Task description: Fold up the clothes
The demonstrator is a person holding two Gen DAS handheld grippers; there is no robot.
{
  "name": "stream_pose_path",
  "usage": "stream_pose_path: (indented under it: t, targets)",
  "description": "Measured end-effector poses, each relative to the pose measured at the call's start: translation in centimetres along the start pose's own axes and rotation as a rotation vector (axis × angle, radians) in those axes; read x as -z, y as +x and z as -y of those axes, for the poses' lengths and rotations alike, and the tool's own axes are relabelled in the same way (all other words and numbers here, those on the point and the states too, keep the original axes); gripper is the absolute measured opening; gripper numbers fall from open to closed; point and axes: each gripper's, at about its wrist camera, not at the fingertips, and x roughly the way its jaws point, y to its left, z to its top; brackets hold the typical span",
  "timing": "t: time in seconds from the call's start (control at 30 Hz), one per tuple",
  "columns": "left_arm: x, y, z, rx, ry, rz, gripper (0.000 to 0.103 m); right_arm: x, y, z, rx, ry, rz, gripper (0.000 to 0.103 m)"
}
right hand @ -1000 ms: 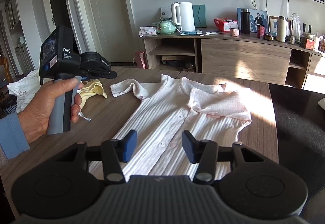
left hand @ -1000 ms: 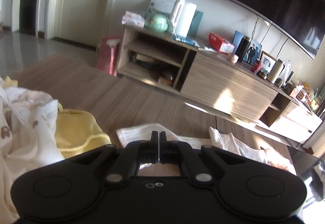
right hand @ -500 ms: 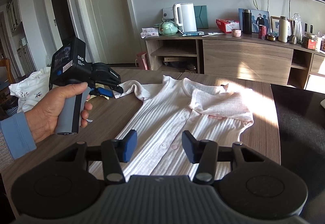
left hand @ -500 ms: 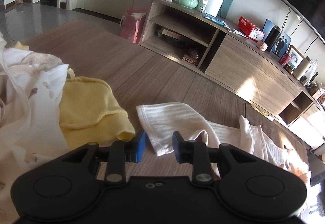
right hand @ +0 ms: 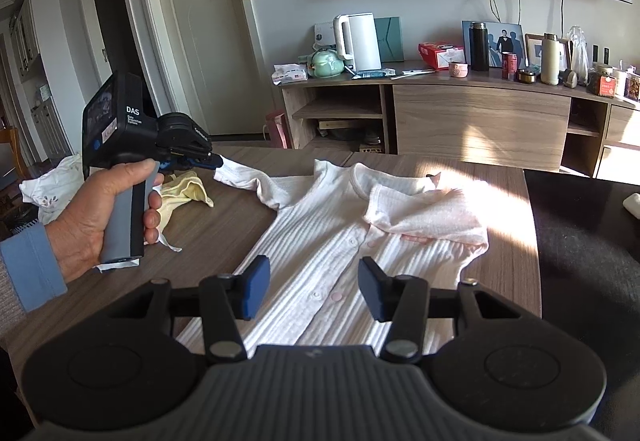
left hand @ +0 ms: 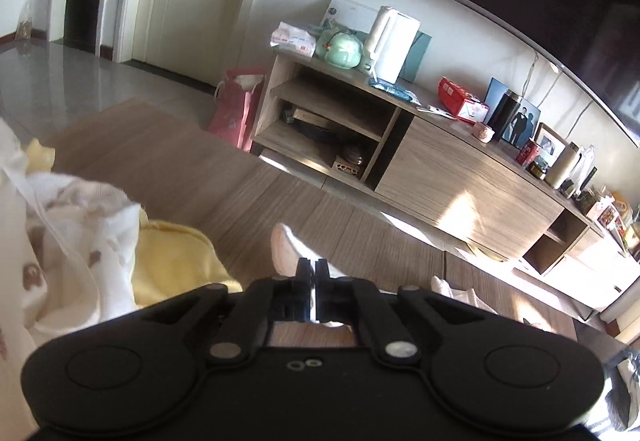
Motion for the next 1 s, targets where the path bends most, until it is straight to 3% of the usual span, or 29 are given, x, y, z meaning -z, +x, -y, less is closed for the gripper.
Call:
stream_pose_path:
  t: [0.13,0.2,0.27,0.33,0.53,0.87,1.0]
  targets:
    - [-1.3,-1.4,1.6,-0.022,0.118,0.008,0.0,-0.1,-0.4,0.3,-0.011,0.03,0.005,0.053]
    - [-1.8,-1.4,2.0,-0.018,0.132,-0.035,0.0,-0.1,-0.5,0.6,-0.009,0.039,0.005,0.053]
    - [-1.8,-0.6,2.1,-0.008,0.109,-0.126,0.004,-0.1,-0.7,0.8,-0.007,0.039,0.006,0.053]
    - [-1.3,0.2,1.7,-0.013,0.07,-0.165,0.026,0.0,-0.7,0.8,-0.009,0.034,0.007,0.053]
    - [0.1,3.6,-0.8,-0.076,-0.034,-0.237,0.029,0.1,-0.7,0.8,-0.012,0.02,0.008,0.053]
    - [0.4,4.6,-2.3,-0.126,-0.02,-0.225,0.03,0.6,0.7,1.1,-0.014,0.017,-0.02,0.053]
    - [-0.2,4.8,-3.5,-0.023,-0.101,-0.212,0.032,0.7,0.9,0.7,-0.021,0.005,-0.024,0.053]
